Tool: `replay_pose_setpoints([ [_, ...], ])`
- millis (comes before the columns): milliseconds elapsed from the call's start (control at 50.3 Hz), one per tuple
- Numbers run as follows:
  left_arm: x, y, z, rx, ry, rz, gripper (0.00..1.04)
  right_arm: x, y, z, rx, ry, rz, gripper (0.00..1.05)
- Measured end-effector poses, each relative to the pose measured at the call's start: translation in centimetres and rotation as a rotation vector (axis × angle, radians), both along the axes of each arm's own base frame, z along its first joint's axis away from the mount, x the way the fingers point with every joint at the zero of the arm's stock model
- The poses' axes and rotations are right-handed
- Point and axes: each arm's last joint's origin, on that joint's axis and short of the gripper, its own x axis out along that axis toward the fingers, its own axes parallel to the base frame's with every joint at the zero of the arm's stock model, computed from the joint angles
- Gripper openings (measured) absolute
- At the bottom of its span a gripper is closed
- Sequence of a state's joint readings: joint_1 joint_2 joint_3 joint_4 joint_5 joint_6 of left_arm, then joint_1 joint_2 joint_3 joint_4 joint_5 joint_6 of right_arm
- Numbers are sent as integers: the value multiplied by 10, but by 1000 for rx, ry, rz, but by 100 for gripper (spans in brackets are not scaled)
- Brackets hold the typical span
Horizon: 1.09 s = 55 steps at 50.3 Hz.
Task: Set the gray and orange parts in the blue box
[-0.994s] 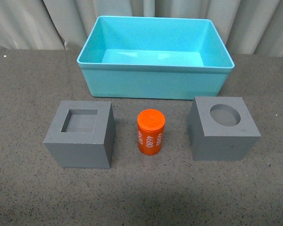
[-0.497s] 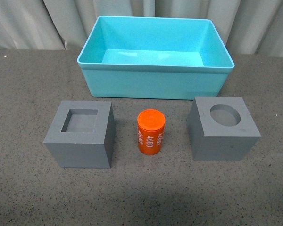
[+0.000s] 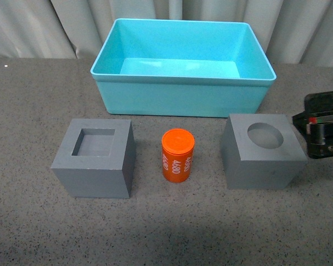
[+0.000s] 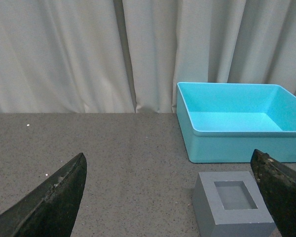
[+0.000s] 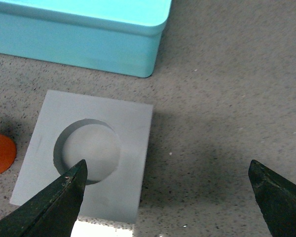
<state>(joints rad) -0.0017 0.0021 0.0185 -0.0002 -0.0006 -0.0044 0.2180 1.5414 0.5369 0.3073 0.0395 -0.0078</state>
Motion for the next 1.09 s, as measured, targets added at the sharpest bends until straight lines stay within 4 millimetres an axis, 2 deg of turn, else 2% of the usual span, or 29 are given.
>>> replay_pose_setpoints([
  [179,0,0,0,0,0,0,98,23,12,-18,45,115,-8,95],
  [318,0,0,0,0,0,0,98,33,16,-31,51,161,-28,93],
  [557,0,0,0,0,0,0,98,39,17,-38,56,195,-57,66],
  [636,0,0,0,0,0,0,98,41,17,-38,65,202,-65,55],
  [676,0,0,0,0,0,0,98,41,17,-38,68,205,-71,46],
  [875,0,0,0,0,0,0,98,41,15,-38,83,220,-84,21],
  [1094,0,0,0,0,0,0,98,36,10,-30,105,218,-94,18],
])
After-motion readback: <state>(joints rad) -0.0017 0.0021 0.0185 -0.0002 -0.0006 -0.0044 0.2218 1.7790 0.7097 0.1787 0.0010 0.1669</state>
